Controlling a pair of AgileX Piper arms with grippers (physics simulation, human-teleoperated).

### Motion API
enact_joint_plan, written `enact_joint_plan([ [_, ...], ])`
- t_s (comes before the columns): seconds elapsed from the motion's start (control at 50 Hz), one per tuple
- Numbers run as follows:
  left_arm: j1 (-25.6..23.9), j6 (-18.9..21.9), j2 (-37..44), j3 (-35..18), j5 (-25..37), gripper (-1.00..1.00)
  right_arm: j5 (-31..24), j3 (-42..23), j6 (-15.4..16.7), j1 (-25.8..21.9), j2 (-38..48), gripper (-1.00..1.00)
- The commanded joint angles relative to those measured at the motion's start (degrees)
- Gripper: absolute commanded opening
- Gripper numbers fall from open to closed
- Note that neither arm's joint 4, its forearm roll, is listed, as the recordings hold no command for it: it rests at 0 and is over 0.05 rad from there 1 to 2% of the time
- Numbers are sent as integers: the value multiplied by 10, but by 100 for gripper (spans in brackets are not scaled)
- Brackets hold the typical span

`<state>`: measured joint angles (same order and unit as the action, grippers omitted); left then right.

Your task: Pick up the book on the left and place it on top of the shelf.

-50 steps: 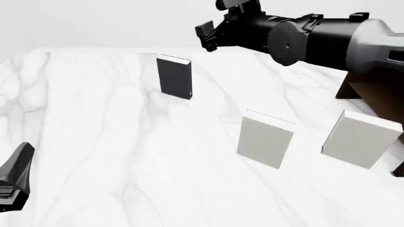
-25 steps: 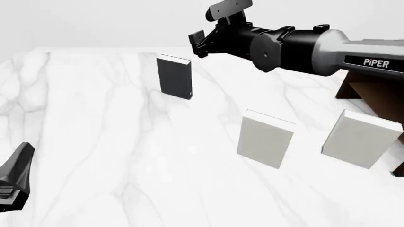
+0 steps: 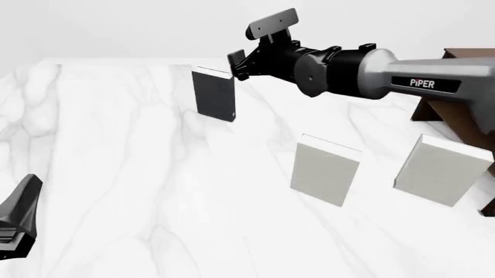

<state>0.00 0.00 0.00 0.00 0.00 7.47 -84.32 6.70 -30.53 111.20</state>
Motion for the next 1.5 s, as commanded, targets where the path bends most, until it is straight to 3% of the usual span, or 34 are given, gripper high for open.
enact_joint_plan([
  [0.02, 0, 0, 0, 0, 0, 100, 5, -8, -3, -5, 23, 100],
  [1.5, 0, 0, 0, 0, 0, 100, -5, -152, -7, -9, 178, 100],
])
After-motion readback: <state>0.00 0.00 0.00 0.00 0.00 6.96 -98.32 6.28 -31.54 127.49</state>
